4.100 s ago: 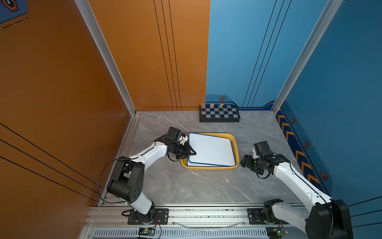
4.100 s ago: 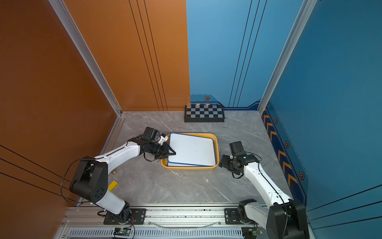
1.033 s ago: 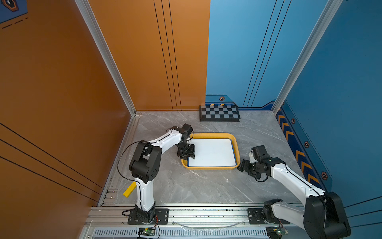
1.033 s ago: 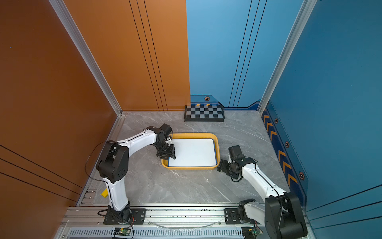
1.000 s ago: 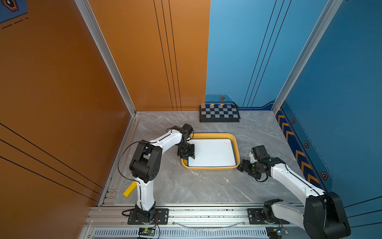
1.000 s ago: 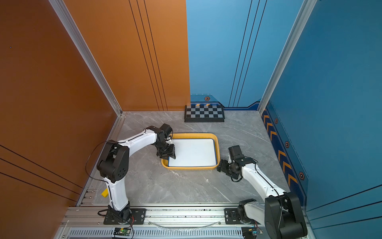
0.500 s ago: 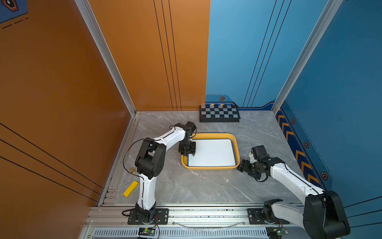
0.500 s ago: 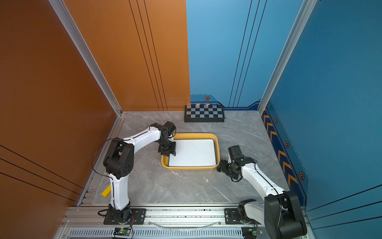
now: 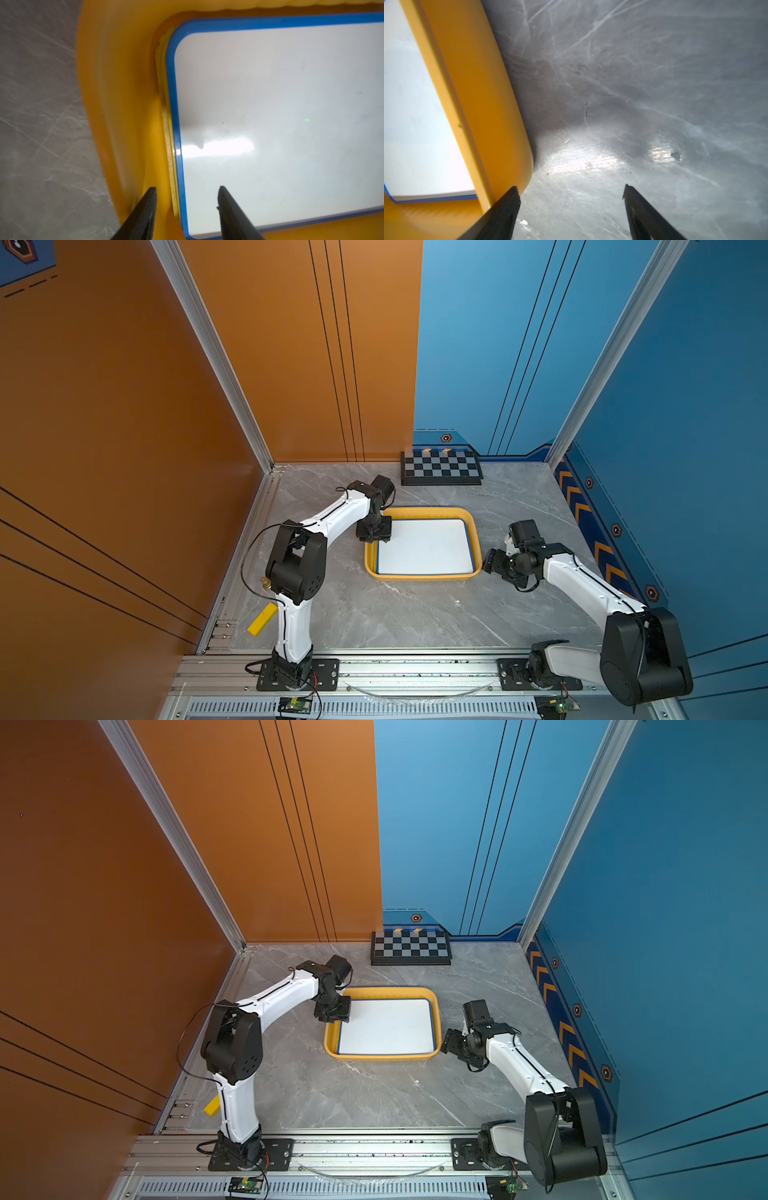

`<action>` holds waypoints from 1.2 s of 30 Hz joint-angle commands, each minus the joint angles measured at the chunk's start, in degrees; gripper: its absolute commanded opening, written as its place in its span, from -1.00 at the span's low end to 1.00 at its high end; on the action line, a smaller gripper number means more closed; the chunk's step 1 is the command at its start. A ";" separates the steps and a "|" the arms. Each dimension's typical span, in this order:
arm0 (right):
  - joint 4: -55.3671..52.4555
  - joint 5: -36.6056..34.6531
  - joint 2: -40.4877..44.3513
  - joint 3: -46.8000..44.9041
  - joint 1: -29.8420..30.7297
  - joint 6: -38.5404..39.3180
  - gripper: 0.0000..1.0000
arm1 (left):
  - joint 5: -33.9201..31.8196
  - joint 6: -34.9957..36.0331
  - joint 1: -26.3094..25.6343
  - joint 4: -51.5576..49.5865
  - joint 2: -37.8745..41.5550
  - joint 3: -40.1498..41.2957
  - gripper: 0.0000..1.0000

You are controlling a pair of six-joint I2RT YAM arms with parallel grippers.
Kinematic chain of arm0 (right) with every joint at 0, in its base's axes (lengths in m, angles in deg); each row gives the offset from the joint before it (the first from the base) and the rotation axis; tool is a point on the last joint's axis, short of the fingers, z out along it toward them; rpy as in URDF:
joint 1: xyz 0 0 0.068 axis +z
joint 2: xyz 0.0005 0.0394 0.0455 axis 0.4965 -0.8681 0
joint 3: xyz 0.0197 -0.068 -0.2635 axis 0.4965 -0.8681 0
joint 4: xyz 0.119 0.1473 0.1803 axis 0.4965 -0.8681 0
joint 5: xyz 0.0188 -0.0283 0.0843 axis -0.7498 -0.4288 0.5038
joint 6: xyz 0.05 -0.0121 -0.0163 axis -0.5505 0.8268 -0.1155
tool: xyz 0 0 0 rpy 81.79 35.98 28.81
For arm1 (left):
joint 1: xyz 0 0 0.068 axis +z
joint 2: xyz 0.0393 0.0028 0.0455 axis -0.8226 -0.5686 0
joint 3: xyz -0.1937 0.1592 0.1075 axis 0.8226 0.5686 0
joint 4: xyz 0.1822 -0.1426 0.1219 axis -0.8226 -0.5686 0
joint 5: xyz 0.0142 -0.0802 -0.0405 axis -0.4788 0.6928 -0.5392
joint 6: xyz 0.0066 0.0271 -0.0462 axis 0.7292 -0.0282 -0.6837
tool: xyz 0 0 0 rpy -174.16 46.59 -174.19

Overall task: Put the whiteboard into the storage box
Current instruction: Place the whiteboard in the storage box, then reset both arms

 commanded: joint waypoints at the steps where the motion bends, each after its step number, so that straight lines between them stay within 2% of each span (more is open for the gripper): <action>1: -1.05 -0.12 -0.45 2.96 -0.40 2.20 0.64 | -3.63 1.06 -0.57 -1.82 6.21 0.89 0.00; 5: -2.38 -0.92 -0.62 4.80 -1.70 3.30 0.65 | -5.36 2.84 -0.94 -1.85 11.42 2.13 0.01; 12: -4.56 -3.24 -1.31 9.69 -4.79 6.51 0.69 | -13.14 7.02 0.09 -1.84 18.06 6.05 0.06; 22: -2.93 -9.66 -4.57 11.86 -8.67 6.34 0.70 | -18.70 6.22 8.30 2.06 21.84 14.66 0.10; 29: 8.42 -14.08 -3.73 7.66 -11.60 9.58 0.73 | -16.29 6.62 16.29 14.65 27.07 25.94 0.13; 36: 27.93 -15.14 -0.51 -1.89 -14.02 10.62 0.75 | -16.58 6.59 19.84 23.80 28.03 31.43 0.13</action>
